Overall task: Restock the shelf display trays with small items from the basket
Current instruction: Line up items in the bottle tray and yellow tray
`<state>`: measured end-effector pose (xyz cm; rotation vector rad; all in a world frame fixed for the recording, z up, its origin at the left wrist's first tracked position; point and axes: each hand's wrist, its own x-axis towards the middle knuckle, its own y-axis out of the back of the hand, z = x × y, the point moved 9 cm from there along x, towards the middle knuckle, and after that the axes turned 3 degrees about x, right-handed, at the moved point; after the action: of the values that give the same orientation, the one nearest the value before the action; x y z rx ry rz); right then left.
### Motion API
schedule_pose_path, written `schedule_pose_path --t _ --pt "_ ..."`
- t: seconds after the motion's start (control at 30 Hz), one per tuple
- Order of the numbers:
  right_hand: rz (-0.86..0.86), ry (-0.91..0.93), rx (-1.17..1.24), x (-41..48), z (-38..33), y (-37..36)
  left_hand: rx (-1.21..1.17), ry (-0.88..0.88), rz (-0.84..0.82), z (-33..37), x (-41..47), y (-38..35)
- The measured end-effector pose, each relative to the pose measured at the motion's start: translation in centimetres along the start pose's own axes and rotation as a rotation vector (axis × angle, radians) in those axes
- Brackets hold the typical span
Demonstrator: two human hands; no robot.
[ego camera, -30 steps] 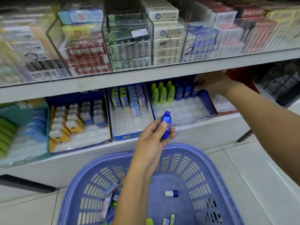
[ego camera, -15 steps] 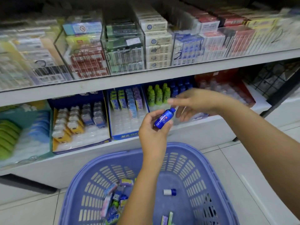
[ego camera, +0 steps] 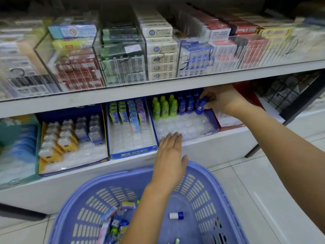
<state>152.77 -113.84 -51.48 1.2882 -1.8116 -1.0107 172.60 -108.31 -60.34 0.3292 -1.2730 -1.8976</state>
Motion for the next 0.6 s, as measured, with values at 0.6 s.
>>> schedule_pose_path --t 0.6 --pt "-0.324 0.098 -0.373 0.5 -2.2 -2.3 -0.051 -0.017 -0.064 0.1 0.0 0.1"
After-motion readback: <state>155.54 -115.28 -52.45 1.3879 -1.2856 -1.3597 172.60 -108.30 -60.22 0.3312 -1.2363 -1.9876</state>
